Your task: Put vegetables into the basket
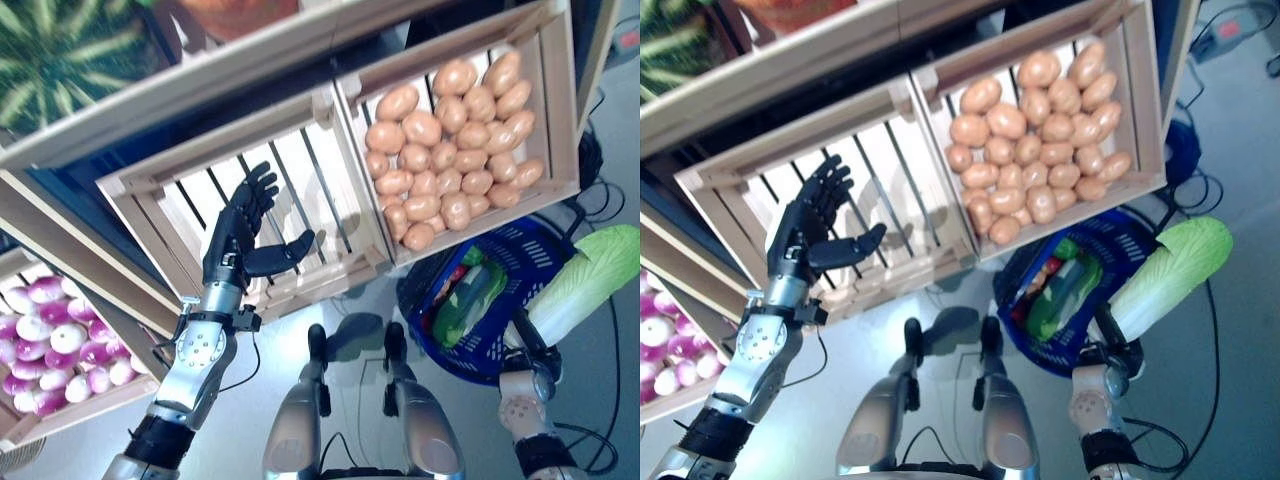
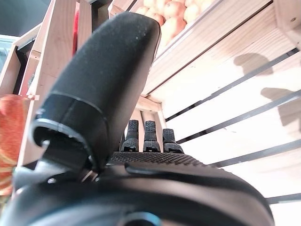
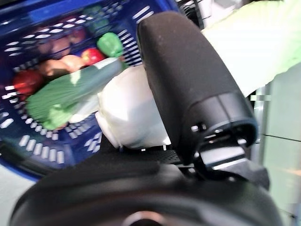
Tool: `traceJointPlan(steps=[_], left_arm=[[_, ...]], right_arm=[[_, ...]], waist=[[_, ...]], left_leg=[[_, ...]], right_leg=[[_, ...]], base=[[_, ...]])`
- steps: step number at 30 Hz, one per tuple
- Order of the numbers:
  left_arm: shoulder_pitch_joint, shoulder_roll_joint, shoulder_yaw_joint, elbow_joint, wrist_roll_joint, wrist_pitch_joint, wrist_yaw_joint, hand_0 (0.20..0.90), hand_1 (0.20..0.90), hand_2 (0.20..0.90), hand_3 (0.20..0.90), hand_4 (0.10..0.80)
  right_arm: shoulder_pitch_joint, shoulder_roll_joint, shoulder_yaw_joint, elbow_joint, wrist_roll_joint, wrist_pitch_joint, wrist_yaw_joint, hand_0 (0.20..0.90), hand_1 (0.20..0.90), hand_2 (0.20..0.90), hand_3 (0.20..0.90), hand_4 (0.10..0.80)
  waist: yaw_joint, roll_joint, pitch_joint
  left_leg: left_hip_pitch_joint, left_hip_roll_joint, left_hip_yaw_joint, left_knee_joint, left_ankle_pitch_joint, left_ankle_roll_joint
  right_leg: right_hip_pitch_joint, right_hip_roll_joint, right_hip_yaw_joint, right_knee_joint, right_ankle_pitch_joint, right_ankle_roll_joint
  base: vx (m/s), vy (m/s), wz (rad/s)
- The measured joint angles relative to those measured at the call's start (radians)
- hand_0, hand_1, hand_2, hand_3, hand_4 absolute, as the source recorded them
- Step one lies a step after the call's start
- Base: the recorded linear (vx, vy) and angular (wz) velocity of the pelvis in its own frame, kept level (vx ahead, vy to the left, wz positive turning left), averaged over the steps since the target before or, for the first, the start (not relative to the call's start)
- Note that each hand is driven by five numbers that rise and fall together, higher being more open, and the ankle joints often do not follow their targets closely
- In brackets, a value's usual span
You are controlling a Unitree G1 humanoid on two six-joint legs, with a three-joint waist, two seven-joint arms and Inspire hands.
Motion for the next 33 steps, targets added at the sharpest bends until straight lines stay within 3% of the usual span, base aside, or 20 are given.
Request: traceJointPlan(steps=[6, 14, 19, 33], left_arm=[[-0.078, -0.005, -0.107, 0.034, -0.002, -0.055, 0.017, 0.9, 0.9, 0.9, 0.9, 0.8], [-0.168, -0.044, -0.126, 0.071, -0.025, -0.074, 0.039, 0.9, 0.9, 0.9, 0.9, 0.8], [-0.172, -0.065, -0.133, 0.107, -0.055, -0.075, 0.037, 0.9, 0.9, 0.9, 0.9, 0.8], [-0.197, -0.067, -0.139, 0.111, -0.063, -0.077, 0.038, 0.9, 0.9, 0.9, 0.9, 0.8]], right_arm=[[-0.149, -0.007, 0.008, 0.152, 0.108, 0.008, 0.059, 0.3, 0.3, 0.3, 0.3, 0.4], [-0.416, -0.028, 0.007, 0.333, 0.196, 0.11, 0.115, 0.3, 0.3, 0.3, 0.3, 0.4], [-0.502, -0.039, -0.006, 0.412, 0.308, 0.138, 0.122, 0.3, 0.3, 0.3, 0.3, 0.4], [-0.52, -0.058, -0.09, 0.456, 0.387, 0.162, 0.107, 0.3, 0.3, 0.3, 0.3, 0.4]], waist=[[0.036, -0.001, 0.013], [0.065, 0.001, 0.016], [0.083, 0.005, 0.018], [0.083, 0.013, 0.021]], left_leg=[[-0.122, -0.001, -0.014, 0.07, 0.001, -0.001], [-0.341, -0.033, -0.044, 0.178, 0.007, -0.009], [-0.41, -0.041, -0.058, 0.206, 0.012, -0.002], [-0.47, -0.057, -0.057, 0.232, 0.006, 0.007]], right_leg=[[-0.146, -0.011, -0.008, 0.135, -0.037, -0.014], [-0.426, -0.07, -0.003, 0.396, -0.12, -0.027], [-0.495, -0.078, -0.002, 0.43, -0.123, -0.03], [-0.556, -0.091, 0.007, 0.455, -0.127, -0.027]], base=[[-0.114, -0.028, 0.06], [-0.063, 0.003, 0.14], [-0.03, 0.008, 0.08], [-0.004, 0.005, 0.02]])
